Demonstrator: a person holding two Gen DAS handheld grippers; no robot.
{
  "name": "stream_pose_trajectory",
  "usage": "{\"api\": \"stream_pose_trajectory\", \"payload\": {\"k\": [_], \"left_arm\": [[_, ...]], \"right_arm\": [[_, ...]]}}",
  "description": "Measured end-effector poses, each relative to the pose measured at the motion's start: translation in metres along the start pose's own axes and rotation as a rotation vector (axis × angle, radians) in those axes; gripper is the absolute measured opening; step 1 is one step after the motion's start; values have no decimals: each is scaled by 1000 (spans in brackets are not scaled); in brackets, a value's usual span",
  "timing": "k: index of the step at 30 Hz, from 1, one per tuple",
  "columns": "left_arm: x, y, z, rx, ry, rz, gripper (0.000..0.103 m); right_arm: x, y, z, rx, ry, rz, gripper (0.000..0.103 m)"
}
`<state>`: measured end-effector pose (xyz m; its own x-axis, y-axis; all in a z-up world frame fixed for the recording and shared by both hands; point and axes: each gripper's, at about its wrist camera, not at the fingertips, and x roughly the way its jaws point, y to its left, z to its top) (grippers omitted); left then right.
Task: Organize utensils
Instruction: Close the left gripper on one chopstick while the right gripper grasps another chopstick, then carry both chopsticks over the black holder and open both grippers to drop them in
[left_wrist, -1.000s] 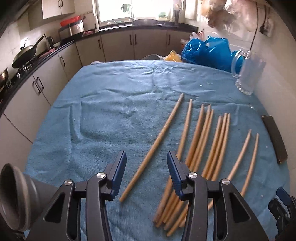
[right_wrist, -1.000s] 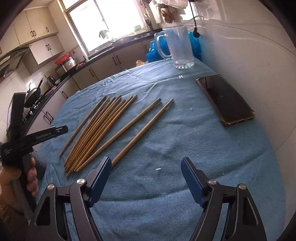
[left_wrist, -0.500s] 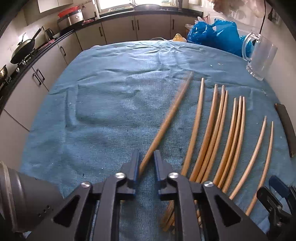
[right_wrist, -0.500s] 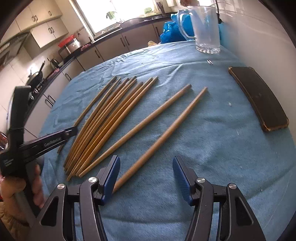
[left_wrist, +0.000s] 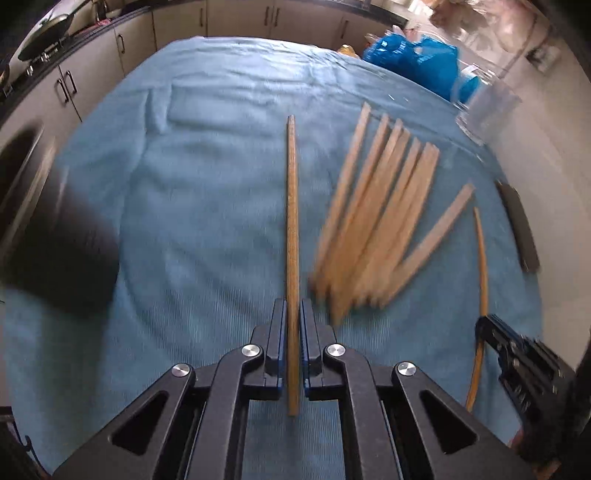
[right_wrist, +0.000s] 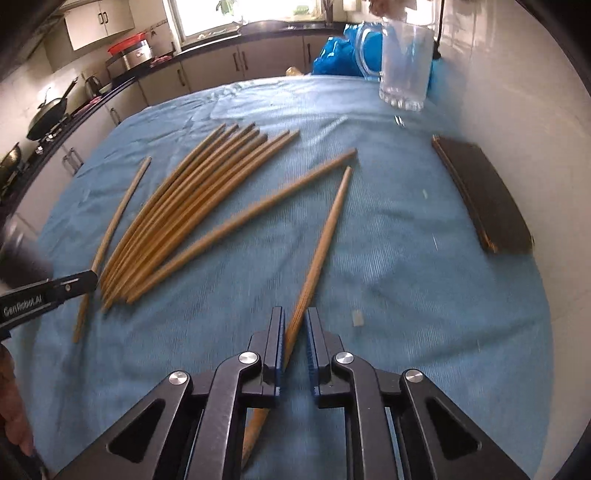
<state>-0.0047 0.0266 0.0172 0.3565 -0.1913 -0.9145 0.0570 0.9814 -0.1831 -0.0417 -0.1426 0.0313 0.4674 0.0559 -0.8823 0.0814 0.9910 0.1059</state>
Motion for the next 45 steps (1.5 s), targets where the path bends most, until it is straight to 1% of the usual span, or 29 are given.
{"api": "stream_pose_trajectory", "payload": {"k": [2, 6, 8, 9, 11, 12, 13, 14, 15, 17, 19, 20, 21, 22, 24, 26, 27, 28, 29, 30, 31, 32, 33, 36, 40, 45], "left_arm": [[-8, 3, -27, 18, 19, -21, 6], [-28, 8, -74, 66, 40, -54, 6], [-37, 12, -87, 77, 52, -70, 6], [-43, 13, -92, 90, 55, -74, 6], [-56, 13, -98, 124, 39, -73, 7], [-63, 13, -99, 137, 20, -69, 11], [-70, 13, -98, 150, -5, -63, 16], [-74, 12, -95, 157, -27, -60, 28], [-77, 11, -90, 163, -51, -56, 37], [-78, 9, -75, 168, -94, -26, 37], [-68, 3, -55, 191, -112, -8, 37], [-59, 1, -44, 193, -114, 12, 37], [-49, -1, -33, 195, -112, 33, 37], [-38, -3, -25, 195, -100, 32, 37], [-18, -5, -12, 179, -55, -5, 34], [1, -13, -4, 179, -26, -11, 32], [8, -14, -2, 188, -23, 8, 26], [8, -15, -2, 205, -51, 32, 23], [9, -15, -1, 213, -44, 48, 16], [9, -14, 1, 211, -43, 51, 12], [10, -11, 3, 200, -34, 44, 11], [11, -8, 5, 184, -28, 34, 9], [12, -6, 9, 169, -20, 24, 9], [14, -5, 17, 141, -9, 27, 9], [17, -15, 22, 163, -1, 61, 9], [25, -25, 33, 156, 2, 63, 9]], "right_arm": [[-12, -7, -19, 11, 39, 51, 10], [-35, -20, -52, 10, 87, 98, 9], [-39, -26, -64, 10, 126, 110, 9], [-42, -27, -67, 3, 123, 115, 10], [-45, -28, -72, -28, 129, 103, 18], [-47, -28, -73, -38, 128, 96, 32], [-48, -28, -72, -44, 119, 91, 41], [-50, -29, -71, -43, 109, 91, 42], [-50, -29, -69, -42, 100, 91, 42], [-52, -27, -65, -39, 83, 93, 42], [-49, -23, -56, -46, 65, 94, 42], [-45, -22, -47, -55, 65, 86, 42], [-41, -20, -40, -61, 63, 68, 42], [-37, -19, -34, -65, 63, 52, 42], [-26, -19, -21, -69, 84, 35, 42], [-19, -22, -13, -59, 107, 25, 42], [-15, -22, -10, -60, 112, 18, 42], [-11, -22, -7, -64, 120, 10, 40], [-6, -23, -4, -67, 129, -2, 37], [-5, -22, -2, -72, 122, -11, 31], [-4, -22, 1, -78, 127, -13, 27], [-2, -20, 4, -83, 133, -12, 21], [-1, -20, 7, -83, 141, -9, 17], [4, -22, 16, -76, 163, -12, 17], [13, -26, 32, -49, 202, -14, 17], [22, -29, 50, -6, 254, -9, 17]]}}
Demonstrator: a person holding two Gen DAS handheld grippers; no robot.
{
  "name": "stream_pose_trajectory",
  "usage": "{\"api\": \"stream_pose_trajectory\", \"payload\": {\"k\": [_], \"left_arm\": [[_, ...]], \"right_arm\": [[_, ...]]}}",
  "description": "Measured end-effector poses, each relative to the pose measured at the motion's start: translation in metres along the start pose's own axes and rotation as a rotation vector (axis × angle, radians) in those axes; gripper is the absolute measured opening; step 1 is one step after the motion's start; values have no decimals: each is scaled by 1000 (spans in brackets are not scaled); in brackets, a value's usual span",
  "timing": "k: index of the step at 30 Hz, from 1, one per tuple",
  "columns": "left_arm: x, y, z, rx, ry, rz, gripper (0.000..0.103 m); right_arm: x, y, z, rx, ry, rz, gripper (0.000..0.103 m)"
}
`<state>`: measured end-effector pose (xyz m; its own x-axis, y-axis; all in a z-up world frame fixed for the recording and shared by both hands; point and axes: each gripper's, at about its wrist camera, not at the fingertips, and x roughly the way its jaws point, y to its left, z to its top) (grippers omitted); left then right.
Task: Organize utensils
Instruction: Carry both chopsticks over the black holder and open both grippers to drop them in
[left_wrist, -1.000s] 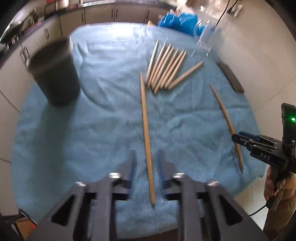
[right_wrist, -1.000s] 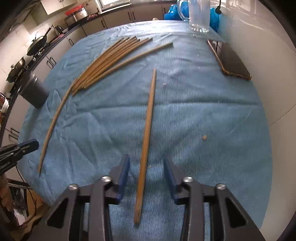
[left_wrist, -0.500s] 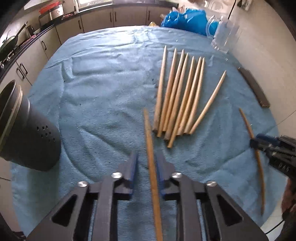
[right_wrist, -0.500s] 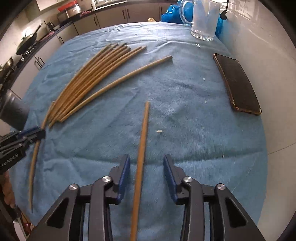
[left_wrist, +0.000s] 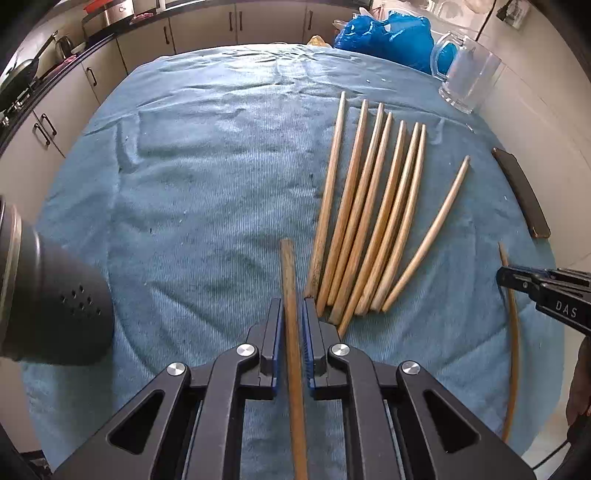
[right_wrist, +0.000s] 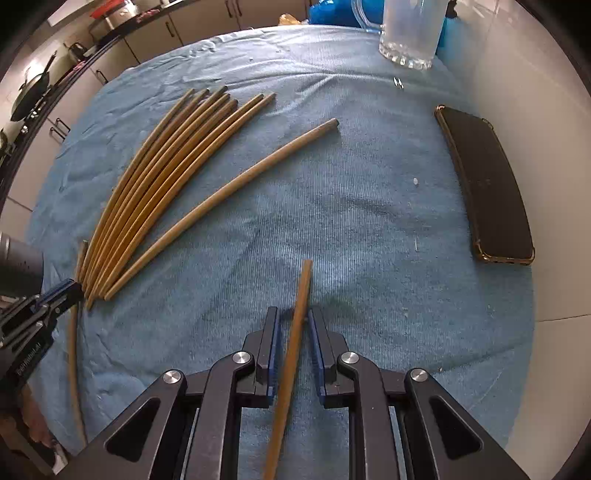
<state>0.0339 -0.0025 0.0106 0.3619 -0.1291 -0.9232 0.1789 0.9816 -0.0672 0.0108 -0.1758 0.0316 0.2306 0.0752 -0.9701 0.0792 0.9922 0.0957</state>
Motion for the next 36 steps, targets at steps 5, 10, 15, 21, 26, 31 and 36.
{"api": "stream_pose_trajectory", "payload": {"k": [5, 10, 15, 21, 26, 31, 36], "left_arm": [[-5, 2, -6, 16, -22, -29, 7], [-45, 5, -29, 13, -134, -66, 7], [-99, 12, -57, 13, -265, -141, 7], [-160, 30, -88, 9, -439, -161, 7], [-200, 55, -98, -36, -553, -181, 7], [-234, 83, -90, -96, -656, -207, 7], [-261, 113, -76, -142, -728, -195, 7]], "right_arm": [[1, 8, 1, -54, -13, -54, 8], [-16, 13, -17, -59, -118, -1, 6], [-56, 32, -41, -78, -246, 59, 6], [-109, 68, -62, -117, -401, 136, 6], [-142, 94, -69, -143, -515, 190, 6], [-169, 127, -64, -162, -641, 232, 6], [-191, 166, -44, -177, -724, 293, 6]]}}
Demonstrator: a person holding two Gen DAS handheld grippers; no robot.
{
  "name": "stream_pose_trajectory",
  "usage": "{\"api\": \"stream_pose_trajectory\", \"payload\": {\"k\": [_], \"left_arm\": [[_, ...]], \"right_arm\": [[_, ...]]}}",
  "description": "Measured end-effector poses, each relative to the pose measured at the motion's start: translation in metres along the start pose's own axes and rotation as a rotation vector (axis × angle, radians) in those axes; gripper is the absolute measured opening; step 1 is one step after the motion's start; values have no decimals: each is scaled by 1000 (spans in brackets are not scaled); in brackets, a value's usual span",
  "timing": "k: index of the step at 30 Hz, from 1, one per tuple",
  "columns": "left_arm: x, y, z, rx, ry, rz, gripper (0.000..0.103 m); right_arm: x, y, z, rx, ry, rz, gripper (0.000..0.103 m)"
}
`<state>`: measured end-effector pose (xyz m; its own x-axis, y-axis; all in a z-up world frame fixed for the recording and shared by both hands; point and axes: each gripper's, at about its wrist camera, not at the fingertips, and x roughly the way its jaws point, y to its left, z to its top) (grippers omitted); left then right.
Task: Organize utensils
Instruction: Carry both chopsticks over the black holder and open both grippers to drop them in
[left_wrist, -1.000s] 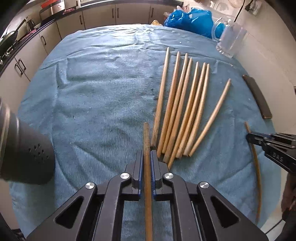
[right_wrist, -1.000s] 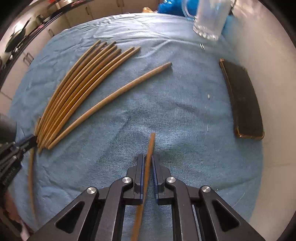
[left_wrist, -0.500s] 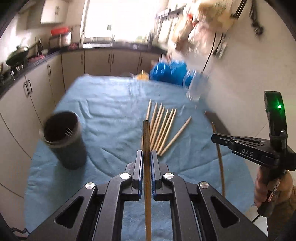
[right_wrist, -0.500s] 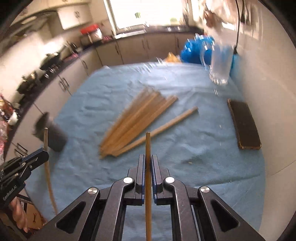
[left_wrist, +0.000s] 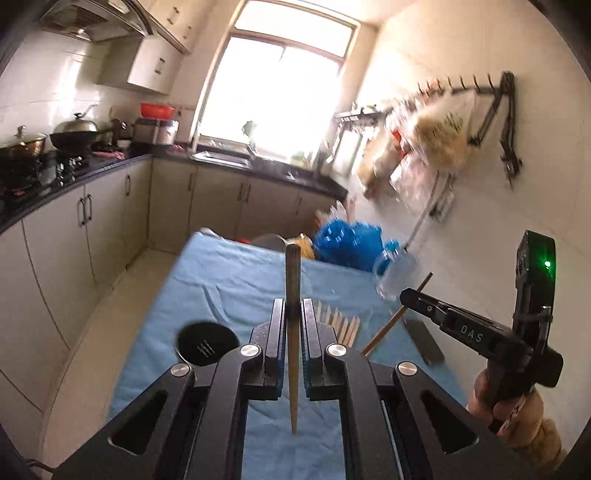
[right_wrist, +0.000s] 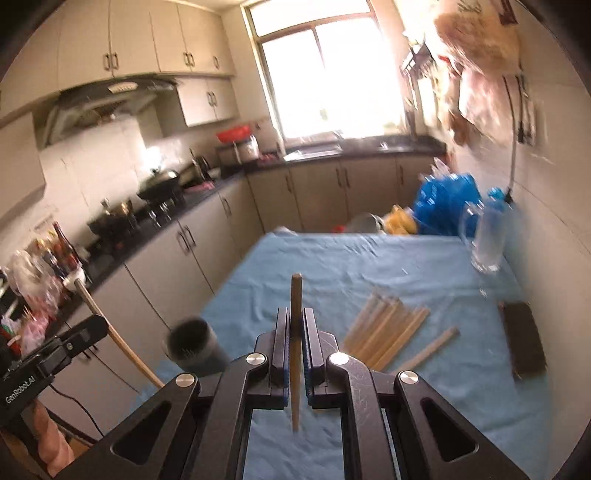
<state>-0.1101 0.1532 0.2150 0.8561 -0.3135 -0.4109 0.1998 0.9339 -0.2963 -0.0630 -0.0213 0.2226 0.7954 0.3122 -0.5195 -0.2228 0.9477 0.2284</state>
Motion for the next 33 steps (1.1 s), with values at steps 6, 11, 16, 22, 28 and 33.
{"api": "stream_pose_trajectory", "payload": {"k": [6, 11, 16, 22, 28, 33], "left_arm": [[-19, 22, 41, -4, -74, 28, 7], [-30, 40, 71, -1, -140, 76, 7], [-14, 62, 84, -17, -135, 125, 7], [46, 84, 65, -49, 1, 170, 7], [85, 98, 45, -89, 121, 198, 7], [84, 97, 43, -97, 109, 201, 16]], "right_arm": [[11, 41, 43, -14, -80, 74, 6], [26, 69, 73, -34, -107, 129, 6], [46, 89, 84, -47, -90, 176, 6], [91, 101, 65, -73, 30, 176, 6], [136, 85, 38, -27, 166, 162, 7], [151, 74, 32, 5, 204, 166, 8]]}}
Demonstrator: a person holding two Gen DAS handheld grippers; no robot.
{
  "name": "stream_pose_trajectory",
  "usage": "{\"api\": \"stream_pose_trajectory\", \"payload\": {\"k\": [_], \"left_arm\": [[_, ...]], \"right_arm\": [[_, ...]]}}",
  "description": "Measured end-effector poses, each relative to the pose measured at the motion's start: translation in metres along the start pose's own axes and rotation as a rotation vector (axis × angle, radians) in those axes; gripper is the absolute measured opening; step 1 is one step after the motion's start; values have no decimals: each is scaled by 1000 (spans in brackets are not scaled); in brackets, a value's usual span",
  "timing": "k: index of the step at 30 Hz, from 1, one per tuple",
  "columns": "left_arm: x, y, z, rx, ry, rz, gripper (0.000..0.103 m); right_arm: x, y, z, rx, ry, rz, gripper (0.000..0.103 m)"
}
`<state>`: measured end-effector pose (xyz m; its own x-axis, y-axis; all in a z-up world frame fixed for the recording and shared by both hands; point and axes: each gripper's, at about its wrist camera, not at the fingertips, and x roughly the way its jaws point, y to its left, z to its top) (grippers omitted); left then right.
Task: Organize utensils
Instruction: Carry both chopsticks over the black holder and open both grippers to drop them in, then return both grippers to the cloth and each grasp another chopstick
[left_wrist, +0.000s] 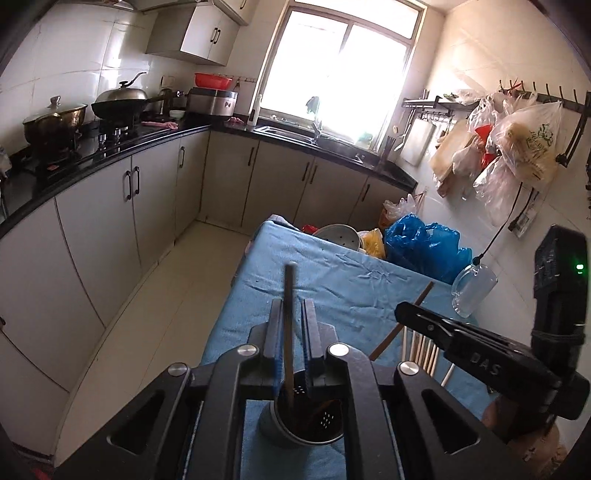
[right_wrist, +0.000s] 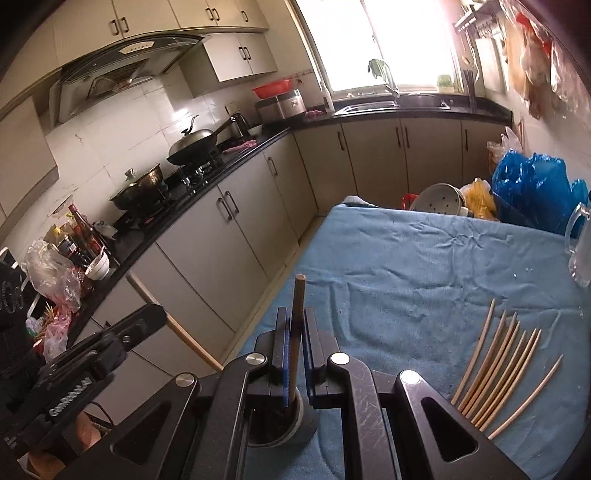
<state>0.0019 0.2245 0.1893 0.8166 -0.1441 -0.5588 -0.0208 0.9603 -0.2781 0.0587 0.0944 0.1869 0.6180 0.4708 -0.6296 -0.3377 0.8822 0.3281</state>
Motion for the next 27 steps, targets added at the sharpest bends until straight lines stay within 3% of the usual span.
{"api": "stream_pose_trajectory", "payload": {"k": [3, 6, 7, 11, 16, 22, 25, 27], "left_arm": [[-7, 0, 0, -12, -19, 5, 32], [-23, -5, -2, -10, -49, 14, 32], [-31, -9, -4, -3, -64, 21, 32], [-58, -25, -11, 27, -114, 41, 33], [-86, -60, -33, 65, -119, -47, 41], [-62, -116, -78, 123, 6, -160, 44], [-26, -139, -100, 105, 121, -222, 44], [5, -154, -114, 106, 179, -222, 44]], "right_arm": [[1, -4, 2, 8, -5, -10, 10], [-4, -6, 6, 10, -25, -13, 37], [-8, -7, 7, 11, -42, -15, 42], [-28, -14, 8, 28, -85, -17, 42], [-65, -43, -1, 71, -129, -59, 48], [-93, -124, -46, 210, -90, -160, 48], [-98, -177, -80, 315, -32, -211, 48], [-97, -204, -99, 363, 11, -234, 47]]}}
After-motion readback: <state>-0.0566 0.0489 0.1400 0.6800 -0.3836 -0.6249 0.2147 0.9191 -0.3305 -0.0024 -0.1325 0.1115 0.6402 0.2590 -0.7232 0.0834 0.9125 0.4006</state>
